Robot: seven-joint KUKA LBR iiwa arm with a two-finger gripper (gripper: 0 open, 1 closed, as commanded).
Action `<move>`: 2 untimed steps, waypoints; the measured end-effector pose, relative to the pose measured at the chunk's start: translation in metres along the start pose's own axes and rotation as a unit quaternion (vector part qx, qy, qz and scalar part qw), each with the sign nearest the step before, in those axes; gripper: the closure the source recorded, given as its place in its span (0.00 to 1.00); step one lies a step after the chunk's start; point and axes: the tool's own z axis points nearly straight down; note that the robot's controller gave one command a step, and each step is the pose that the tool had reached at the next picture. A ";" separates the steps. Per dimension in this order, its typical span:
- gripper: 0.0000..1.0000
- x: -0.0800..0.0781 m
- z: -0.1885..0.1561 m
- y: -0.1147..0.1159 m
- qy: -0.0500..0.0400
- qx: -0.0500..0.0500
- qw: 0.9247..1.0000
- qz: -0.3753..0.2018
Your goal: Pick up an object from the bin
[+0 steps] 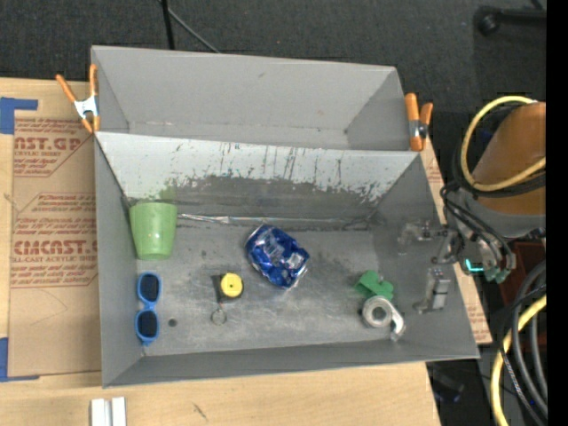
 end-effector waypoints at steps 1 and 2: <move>0.00 0.010 0.125 -0.005 -0.002 0.000 0.996 0.092; 0.00 0.014 0.092 0.019 -0.004 0.000 0.984 0.178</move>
Offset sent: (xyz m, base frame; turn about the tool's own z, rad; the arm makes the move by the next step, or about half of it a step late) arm -0.0104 -0.0064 -0.1221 0.1838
